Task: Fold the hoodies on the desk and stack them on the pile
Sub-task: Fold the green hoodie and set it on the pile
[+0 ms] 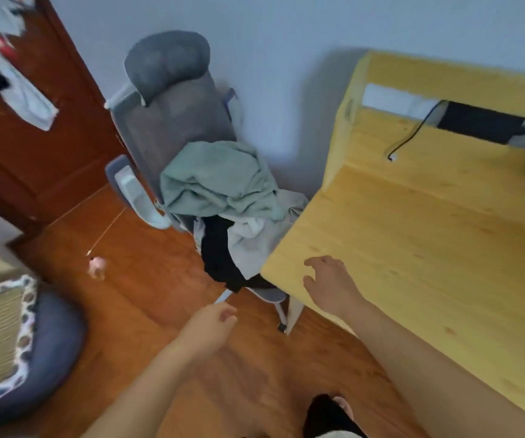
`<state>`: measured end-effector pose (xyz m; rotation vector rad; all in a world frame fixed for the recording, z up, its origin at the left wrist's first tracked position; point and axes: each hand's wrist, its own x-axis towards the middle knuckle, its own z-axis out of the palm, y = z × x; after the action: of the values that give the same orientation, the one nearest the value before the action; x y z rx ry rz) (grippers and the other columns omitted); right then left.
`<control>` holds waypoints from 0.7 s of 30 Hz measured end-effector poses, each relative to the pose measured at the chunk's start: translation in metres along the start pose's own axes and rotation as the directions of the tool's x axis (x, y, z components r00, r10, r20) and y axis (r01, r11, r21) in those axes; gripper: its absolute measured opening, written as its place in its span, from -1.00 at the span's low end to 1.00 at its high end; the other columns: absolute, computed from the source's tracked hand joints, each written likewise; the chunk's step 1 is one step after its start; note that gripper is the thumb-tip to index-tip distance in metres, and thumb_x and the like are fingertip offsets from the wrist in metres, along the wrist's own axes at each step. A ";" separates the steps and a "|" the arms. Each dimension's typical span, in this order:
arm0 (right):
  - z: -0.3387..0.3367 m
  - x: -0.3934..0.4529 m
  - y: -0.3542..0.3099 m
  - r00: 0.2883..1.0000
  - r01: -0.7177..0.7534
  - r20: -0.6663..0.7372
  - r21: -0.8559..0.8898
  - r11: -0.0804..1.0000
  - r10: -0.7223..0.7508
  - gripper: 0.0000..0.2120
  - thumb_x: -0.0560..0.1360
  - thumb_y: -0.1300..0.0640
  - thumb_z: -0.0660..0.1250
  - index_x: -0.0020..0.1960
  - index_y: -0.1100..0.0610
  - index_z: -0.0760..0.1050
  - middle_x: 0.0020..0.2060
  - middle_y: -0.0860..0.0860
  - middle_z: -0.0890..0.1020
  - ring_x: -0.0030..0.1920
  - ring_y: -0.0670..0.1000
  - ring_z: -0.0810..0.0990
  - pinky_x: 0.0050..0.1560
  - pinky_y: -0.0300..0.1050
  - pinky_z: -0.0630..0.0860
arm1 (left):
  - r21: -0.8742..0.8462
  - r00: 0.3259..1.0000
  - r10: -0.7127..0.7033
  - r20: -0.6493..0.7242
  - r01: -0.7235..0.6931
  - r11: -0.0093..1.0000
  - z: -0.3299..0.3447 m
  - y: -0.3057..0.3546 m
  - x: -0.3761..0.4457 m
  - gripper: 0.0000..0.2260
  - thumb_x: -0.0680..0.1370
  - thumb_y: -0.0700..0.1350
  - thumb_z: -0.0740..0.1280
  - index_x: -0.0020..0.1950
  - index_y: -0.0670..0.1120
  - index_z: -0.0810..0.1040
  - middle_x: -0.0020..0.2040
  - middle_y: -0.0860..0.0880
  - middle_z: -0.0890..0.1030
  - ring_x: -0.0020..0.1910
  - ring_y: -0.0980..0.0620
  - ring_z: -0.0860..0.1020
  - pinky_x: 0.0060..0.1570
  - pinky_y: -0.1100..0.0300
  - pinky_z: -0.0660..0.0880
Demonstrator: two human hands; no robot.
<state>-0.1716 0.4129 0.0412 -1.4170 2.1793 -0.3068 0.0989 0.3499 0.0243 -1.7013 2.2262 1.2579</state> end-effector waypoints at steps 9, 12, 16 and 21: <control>0.012 0.142 -0.049 0.998 0.050 0.050 -0.011 0.999 -0.049 -0.63 0.64 0.13 0.20 0.42 0.18 0.44 0.34 0.16 0.47 0.34 0.19 0.40 0.31 0.00 0.34 | -0.067 0.997 -0.040 -0.070 0.036 0.997 -0.090 -0.013 0.095 -0.74 0.69 0.01 0.22 0.36 0.12 0.55 0.21 0.18 0.58 0.10 0.22 0.53 -0.04 0.34 0.42; 0.014 0.194 -0.084 0.992 0.085 0.086 0.030 0.996 -0.088 -0.58 0.61 0.13 0.24 0.45 0.17 0.40 0.38 0.14 0.42 0.35 0.18 0.43 0.32 0.00 0.39 | -0.032 0.989 -0.052 -0.140 0.048 0.998 -0.132 -0.015 0.120 -0.75 0.69 0.00 0.23 0.34 0.13 0.56 0.23 0.18 0.59 0.17 0.19 0.53 0.10 0.24 0.45; 0.016 0.262 -0.133 0.989 0.130 0.068 0.035 0.991 -0.132 -0.42 0.57 0.16 0.28 0.54 0.05 0.20 0.51 0.13 0.18 0.36 0.23 0.43 0.30 0.07 0.44 | -0.032 0.982 -0.070 -0.177 0.065 0.997 -0.177 -0.025 0.144 -0.76 0.69 0.03 0.24 0.34 0.16 0.54 0.24 0.20 0.58 0.17 0.22 0.54 0.08 0.26 0.47; 0.027 0.341 -0.156 0.990 0.039 0.139 -0.130 0.991 -0.021 -0.13 0.55 -0.05 0.35 0.64 -0.08 -0.16 0.59 0.12 -0.22 0.46 0.33 0.29 0.39 0.13 0.39 | 0.006 0.989 -0.030 -0.146 0.031 1.000 -0.215 -0.045 0.167 -0.72 0.69 0.01 0.24 0.39 0.09 0.53 0.25 0.17 0.55 0.20 0.17 0.51 0.23 0.19 0.47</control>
<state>-0.1440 0.0421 -0.0129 -1.4974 2.1008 -0.0732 0.1587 0.0828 0.0573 -1.8740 2.2696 1.1515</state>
